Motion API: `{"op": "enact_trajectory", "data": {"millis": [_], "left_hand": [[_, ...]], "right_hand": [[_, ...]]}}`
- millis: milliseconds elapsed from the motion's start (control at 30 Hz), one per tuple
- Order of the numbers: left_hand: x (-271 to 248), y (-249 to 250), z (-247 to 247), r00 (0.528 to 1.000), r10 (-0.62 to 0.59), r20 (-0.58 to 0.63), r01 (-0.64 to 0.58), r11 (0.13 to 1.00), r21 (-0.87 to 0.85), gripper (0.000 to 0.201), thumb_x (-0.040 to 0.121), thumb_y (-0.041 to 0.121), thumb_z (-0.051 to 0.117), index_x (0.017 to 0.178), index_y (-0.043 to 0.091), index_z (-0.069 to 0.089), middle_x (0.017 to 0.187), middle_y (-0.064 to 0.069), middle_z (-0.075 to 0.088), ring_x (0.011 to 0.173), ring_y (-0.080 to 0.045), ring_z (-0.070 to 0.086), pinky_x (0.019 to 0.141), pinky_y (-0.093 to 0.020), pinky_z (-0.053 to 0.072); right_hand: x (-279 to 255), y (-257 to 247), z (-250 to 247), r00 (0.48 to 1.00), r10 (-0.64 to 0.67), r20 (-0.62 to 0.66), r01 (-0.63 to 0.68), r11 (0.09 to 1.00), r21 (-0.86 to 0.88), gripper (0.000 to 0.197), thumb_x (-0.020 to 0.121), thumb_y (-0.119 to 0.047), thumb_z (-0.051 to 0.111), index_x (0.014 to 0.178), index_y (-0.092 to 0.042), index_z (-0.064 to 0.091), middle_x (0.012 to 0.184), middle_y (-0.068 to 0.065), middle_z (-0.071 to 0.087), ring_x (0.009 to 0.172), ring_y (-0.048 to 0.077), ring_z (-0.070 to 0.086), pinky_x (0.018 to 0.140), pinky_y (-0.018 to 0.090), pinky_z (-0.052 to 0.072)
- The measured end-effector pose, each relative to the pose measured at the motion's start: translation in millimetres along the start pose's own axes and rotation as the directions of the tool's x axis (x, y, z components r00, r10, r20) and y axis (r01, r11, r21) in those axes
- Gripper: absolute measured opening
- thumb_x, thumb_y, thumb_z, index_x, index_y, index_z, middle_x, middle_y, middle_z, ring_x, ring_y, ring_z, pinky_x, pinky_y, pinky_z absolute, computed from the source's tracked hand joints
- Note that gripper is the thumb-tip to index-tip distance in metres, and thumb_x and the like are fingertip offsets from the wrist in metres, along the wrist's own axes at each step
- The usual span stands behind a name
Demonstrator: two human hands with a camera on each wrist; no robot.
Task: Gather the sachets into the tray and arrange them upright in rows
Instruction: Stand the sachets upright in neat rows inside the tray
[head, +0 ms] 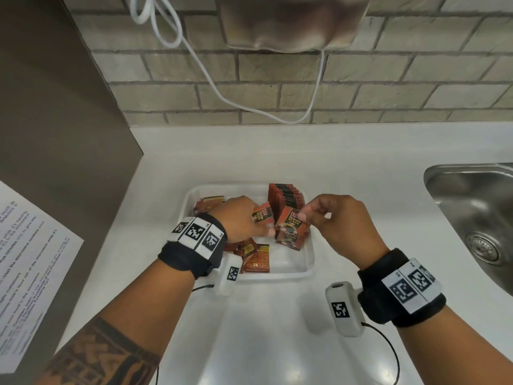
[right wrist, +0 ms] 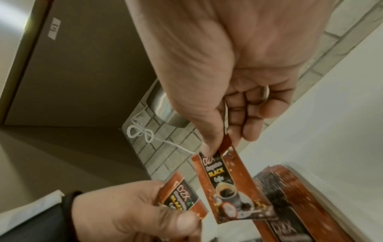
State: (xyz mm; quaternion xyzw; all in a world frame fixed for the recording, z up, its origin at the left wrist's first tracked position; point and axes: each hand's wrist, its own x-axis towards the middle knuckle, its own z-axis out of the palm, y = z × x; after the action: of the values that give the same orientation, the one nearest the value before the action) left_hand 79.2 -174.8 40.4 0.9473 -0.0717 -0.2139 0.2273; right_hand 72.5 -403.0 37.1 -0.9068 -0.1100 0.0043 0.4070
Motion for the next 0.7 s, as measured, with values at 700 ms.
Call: {"op": "enact_trajectory", "data": {"millis": [700], "left_hand": [[49.0, 33.9, 53.2, 0.895, -0.078, 0.440, -0.053, 0.959, 0.278, 0.040, 0.093, 0.051, 0.060, 0.103, 0.015, 0.070, 0.085, -0.002, 0.067, 0.073, -0.016, 0.058, 0.067, -0.028, 0.044]], "right_hand": [[5.0, 30.7, 39.5, 0.991, 0.030, 0.128, -0.001, 0.975, -0.222, 0.012, 0.081, -0.018, 0.081, 0.086, -0.026, 0.075, 0.105, -0.004, 0.056, 0.105, 0.015, 0.047, 0.078, 0.016, 0.035]]}}
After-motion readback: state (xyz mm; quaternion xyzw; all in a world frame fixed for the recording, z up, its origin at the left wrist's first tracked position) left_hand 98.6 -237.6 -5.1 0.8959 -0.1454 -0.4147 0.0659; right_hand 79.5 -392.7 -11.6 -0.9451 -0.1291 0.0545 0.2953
